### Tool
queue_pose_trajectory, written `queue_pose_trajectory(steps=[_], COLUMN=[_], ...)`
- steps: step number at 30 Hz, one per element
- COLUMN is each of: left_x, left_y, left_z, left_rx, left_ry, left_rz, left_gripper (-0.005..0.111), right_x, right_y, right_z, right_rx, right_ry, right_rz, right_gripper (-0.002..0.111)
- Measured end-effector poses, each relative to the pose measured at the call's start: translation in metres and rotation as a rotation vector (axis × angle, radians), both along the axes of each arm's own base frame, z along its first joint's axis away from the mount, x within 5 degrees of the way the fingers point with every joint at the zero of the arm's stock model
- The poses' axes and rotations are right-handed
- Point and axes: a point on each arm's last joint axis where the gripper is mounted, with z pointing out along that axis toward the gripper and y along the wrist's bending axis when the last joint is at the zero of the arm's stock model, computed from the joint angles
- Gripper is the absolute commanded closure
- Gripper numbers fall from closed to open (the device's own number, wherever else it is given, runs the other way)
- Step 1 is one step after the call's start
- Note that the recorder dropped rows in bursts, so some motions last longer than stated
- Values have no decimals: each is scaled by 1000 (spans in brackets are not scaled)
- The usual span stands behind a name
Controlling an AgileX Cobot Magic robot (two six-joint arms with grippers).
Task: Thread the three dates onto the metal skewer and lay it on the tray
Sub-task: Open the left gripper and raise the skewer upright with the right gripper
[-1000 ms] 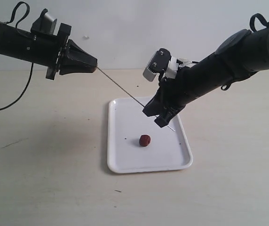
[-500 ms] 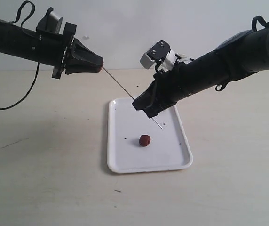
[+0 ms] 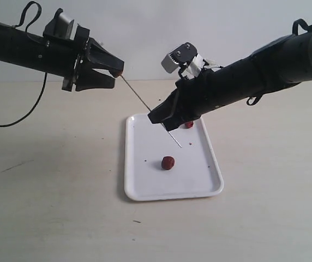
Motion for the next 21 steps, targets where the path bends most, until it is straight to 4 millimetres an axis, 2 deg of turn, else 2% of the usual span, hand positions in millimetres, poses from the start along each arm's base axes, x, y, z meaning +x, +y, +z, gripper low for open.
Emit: queue_pose_trajectory(steps=[12,16,21], left_x=[-4,-4,-4], left_y=[-13,-13,-13], left_z=[1,1,1], left_rx=[-5,-4,0], left_ry=[-30,-45,-85], left_rz=[-39,-45,-62], left_gripper=[47,47,47], right_x=[0,4,15], right_y=[3,1,-8], right_z=[4,3,-1], right_rx=[57,56,23], right_ry=[12,29,53], right_rz=[-12,-89,-282], right_gripper=[108,108,108])
